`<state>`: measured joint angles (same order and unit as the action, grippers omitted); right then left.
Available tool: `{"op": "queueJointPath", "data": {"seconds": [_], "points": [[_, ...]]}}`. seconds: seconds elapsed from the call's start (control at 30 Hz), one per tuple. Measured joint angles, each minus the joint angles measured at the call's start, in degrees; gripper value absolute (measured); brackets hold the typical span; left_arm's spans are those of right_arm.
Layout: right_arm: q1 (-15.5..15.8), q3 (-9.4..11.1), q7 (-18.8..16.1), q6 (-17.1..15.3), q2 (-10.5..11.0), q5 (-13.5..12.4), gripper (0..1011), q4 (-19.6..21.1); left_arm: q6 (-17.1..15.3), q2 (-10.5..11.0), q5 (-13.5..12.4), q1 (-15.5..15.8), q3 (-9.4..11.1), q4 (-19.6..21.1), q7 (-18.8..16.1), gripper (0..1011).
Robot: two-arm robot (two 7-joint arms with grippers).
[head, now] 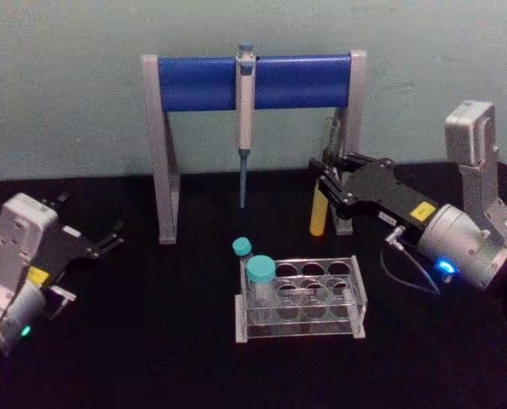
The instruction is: Pick up the test tube from the test tube rack, shake it, then place it back into the test tube rack.
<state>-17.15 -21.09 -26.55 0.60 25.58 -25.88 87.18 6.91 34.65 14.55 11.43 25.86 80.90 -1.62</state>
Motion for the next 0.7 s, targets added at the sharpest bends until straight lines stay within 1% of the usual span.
{"op": "queueJointPath", "data": {"seconds": [0.2,0.7], "points": [[0.6,0.6,0.2,0.0,0.2,0.0,238,0.5,0.0,0.0,0.0,0.0,0.0,0.0,0.0,1010],[0.7,0.8,0.0,-0.2,0.2,-0.1,238,0.7,0.0,0.0,0.0,0.0,0.0,0.0,0.0,1010]]}}
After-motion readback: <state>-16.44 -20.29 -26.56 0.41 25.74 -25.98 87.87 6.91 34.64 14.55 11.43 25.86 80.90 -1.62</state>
